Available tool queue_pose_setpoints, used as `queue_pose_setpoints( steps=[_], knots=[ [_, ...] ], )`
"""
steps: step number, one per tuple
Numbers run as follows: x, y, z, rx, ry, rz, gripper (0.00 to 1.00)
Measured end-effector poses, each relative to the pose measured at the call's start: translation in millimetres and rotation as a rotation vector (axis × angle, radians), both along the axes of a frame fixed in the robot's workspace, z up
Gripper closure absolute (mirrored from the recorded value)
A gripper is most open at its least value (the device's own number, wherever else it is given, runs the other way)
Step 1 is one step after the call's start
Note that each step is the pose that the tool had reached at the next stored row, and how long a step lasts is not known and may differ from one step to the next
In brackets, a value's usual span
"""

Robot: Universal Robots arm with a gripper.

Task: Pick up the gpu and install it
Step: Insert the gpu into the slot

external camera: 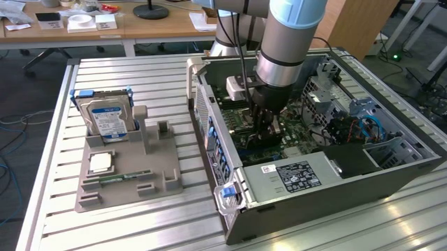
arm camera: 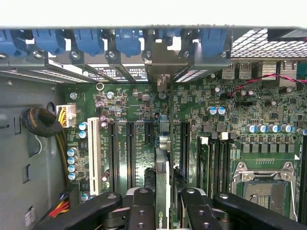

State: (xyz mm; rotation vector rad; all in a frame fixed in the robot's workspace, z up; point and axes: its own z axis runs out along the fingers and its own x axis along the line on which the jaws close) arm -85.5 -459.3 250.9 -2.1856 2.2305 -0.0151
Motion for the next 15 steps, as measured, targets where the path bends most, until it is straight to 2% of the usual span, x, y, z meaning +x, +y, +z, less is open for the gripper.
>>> queue_pose_setpoints(
  steps=[15],
  knots=[
    [-1.3,-1.8,-0.6,0.0001,0.0000,0.000,0.75]
  ],
)
